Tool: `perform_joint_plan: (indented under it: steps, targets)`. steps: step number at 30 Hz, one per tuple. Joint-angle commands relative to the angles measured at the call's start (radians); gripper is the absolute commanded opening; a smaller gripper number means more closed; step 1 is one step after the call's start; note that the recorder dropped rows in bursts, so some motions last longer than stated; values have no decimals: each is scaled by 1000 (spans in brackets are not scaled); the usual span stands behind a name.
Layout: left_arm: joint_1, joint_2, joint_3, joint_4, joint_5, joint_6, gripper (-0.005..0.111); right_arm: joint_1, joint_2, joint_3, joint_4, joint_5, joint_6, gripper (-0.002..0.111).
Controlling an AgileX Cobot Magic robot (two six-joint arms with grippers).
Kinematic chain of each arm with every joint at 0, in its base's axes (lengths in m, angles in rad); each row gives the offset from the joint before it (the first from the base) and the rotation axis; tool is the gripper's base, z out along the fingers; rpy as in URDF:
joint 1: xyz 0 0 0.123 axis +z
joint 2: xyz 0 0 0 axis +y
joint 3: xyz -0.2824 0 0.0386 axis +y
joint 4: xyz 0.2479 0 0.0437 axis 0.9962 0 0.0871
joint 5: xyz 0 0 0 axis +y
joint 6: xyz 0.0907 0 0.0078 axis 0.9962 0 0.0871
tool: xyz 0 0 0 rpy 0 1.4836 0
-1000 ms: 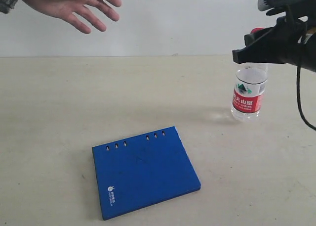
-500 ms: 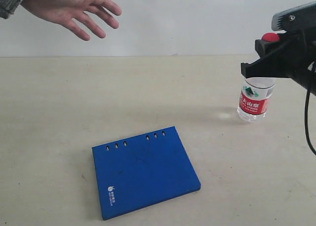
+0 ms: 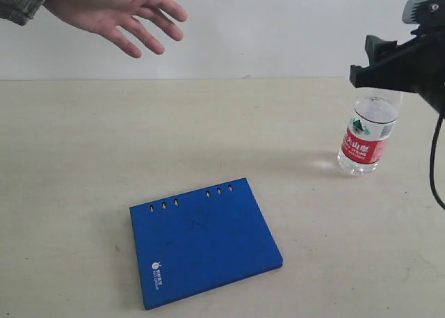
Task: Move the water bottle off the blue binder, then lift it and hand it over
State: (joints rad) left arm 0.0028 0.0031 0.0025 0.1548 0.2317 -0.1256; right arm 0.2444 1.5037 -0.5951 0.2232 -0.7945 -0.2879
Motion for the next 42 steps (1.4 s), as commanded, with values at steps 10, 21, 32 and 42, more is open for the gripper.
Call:
perform_joint_plan:
  steps: [10, 21, 32, 42]
  targets:
    - [-4, -3, -3, -2, -8, 4, 4, 227, -350, 1, -537, 219, 320, 62]
    - [-4, -3, -3, -2, -8, 4, 4, 544, -327, 1, -621, 603, 431, 62]
    - [-4, -3, -3, -2, -61, 0, 4, 544, -325, 1, -621, 860, 498, 62]
    - [-4, -3, -3, -410, -123, -278, 4, 544, -323, 1, -378, 984, 622, 62]
